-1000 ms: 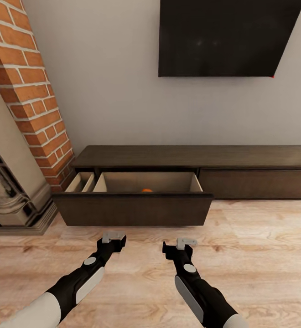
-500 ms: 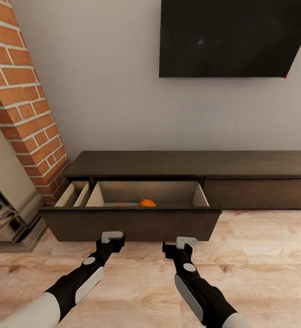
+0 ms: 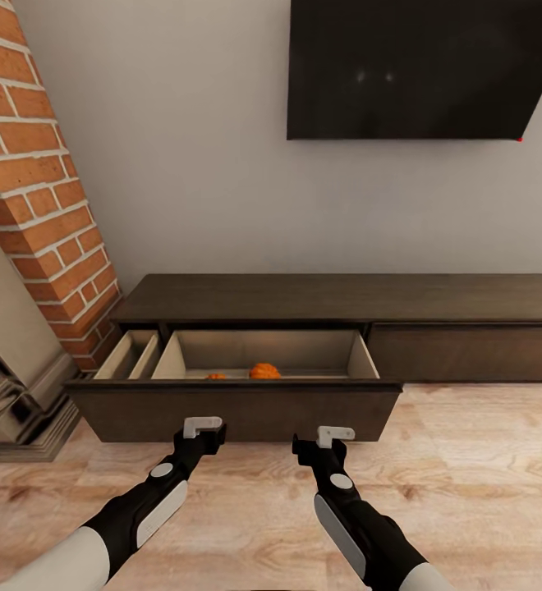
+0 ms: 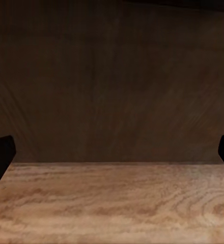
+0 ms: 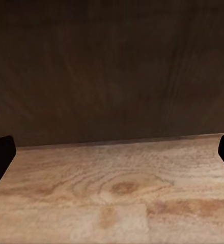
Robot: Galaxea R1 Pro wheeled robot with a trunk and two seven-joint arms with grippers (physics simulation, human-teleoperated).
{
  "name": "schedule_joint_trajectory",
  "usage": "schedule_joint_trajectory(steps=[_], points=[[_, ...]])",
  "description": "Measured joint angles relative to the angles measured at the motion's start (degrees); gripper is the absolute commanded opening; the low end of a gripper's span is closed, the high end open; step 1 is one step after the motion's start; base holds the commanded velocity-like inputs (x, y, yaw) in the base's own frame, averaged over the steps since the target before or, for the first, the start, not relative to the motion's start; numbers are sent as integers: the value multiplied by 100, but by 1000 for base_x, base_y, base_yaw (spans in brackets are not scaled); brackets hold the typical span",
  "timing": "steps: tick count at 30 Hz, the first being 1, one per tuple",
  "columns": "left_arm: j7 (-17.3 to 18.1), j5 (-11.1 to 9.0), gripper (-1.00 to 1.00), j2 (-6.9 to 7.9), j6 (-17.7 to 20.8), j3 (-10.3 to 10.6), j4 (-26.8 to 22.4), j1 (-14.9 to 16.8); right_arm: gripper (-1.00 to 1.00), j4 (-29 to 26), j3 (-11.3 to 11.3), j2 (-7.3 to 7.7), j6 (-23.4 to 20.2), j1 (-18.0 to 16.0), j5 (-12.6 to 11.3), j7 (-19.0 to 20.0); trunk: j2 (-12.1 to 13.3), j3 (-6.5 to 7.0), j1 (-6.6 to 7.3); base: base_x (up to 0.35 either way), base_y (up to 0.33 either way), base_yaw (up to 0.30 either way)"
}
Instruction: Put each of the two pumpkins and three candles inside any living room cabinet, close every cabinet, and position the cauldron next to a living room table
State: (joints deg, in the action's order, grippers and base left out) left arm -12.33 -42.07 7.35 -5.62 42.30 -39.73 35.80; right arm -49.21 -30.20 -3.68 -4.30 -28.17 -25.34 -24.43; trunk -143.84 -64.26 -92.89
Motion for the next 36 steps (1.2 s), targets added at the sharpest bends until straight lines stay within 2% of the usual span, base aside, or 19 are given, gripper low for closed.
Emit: schedule_joint_trajectory(steps=[4, 29, 36], points=[[3, 2, 100, 24, 0, -3, -20, -1, 100, 0, 1, -3, 3, 0, 0, 0, 0, 0, 0, 2, 0, 0], [-14, 4, 100, 48, -9, 2, -11, -2, 100, 0, -1, -4, 1, 0, 10, -9, -33, -554, -65, 0, 0, 0], [5, 3, 100, 42, -13, 7, -55, -9, 100, 0, 5, -4, 0, 0, 6, -12, -34, -554, -64, 0, 0, 0]])
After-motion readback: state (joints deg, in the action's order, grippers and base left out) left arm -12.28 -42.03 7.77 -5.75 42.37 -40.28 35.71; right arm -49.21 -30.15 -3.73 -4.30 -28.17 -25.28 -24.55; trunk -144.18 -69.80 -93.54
